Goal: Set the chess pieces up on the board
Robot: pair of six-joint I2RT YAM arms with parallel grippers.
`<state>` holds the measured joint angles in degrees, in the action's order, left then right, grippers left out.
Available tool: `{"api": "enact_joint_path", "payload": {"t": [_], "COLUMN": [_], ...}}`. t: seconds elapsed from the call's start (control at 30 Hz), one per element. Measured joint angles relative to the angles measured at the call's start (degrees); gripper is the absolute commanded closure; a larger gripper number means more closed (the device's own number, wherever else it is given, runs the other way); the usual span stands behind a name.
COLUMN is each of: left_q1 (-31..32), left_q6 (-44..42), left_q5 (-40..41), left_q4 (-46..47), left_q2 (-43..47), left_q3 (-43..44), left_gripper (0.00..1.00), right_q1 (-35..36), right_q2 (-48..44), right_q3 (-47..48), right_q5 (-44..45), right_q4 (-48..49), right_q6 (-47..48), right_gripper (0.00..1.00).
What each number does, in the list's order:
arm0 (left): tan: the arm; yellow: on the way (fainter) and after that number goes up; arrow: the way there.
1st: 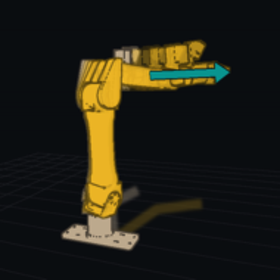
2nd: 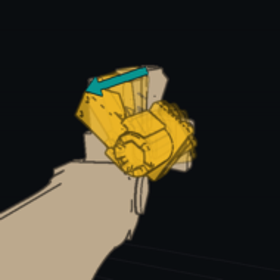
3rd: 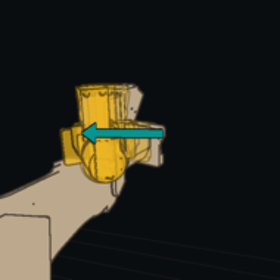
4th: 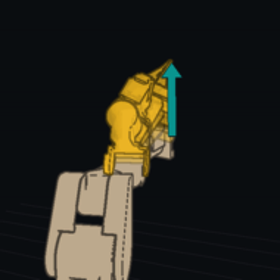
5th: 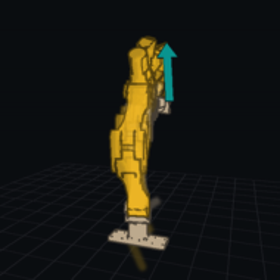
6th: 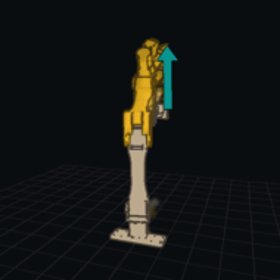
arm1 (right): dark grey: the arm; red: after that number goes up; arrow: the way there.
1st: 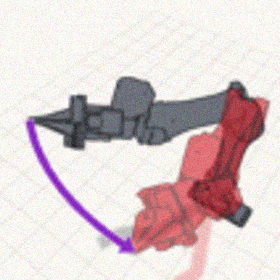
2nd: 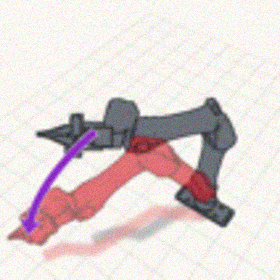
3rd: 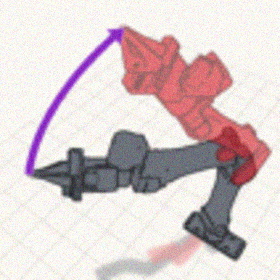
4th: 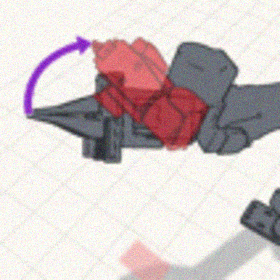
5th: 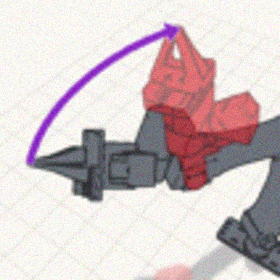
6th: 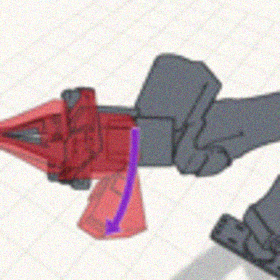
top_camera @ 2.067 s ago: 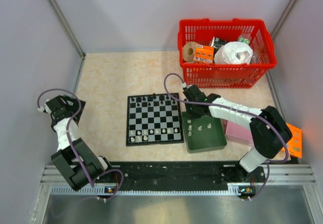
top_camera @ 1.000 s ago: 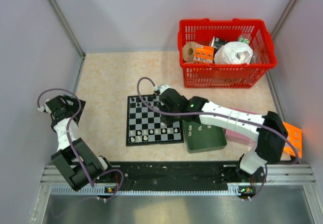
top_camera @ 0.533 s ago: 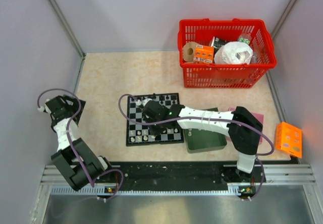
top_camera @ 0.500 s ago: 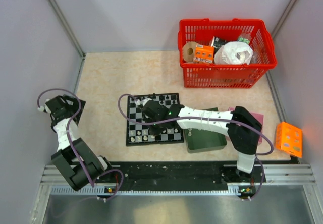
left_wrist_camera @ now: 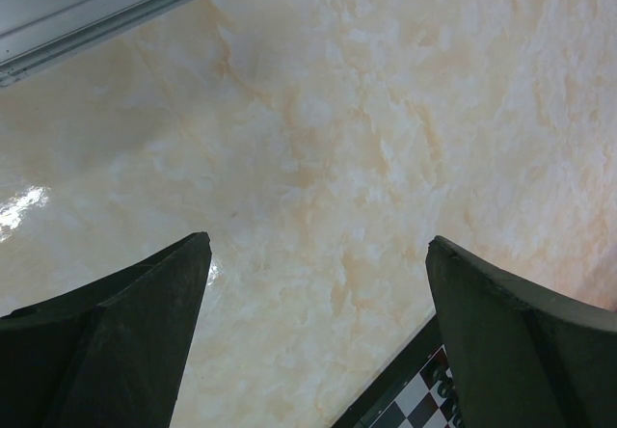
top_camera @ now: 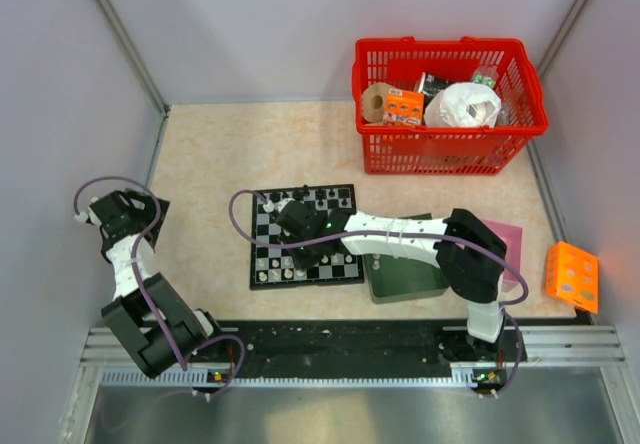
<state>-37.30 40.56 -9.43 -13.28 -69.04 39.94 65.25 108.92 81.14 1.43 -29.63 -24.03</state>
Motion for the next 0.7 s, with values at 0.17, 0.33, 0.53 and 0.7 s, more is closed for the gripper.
{"api": "enact_joint_path", "payload": {"t": [0.17, 0.33, 0.53, 0.7], "left_q1": [-0.13, -0.15, -0.20, -0.20], "left_q6": [0.02, 0.00, 0.00, 0.00], "left_q5": [0.02, 0.00, 0.00, 0.00], "left_q4": [0.00, 0.00, 0.00, 0.00], "left_q2": [0.00, 0.00, 0.00, 0.00], "left_q3": [0.00, 0.00, -0.02, -0.02], "left_gripper": [0.01, 0.01, 0.01, 0.01], "right_q1": [0.00, 0.00, 0.00, 0.00], "right_q2": [0.09, 0.46, 0.46, 0.46], "right_q3": [0.02, 0.42, 0.42, 0.68], "right_q5": [-0.09, -0.59, -0.83, -0.90], "right_q4": [0.00, -0.04, 0.02, -0.28], "right_q6": [0.04, 0.35, 0.70, 1.05], "right_gripper": [0.86, 0.81, 0.74, 0.69]}}
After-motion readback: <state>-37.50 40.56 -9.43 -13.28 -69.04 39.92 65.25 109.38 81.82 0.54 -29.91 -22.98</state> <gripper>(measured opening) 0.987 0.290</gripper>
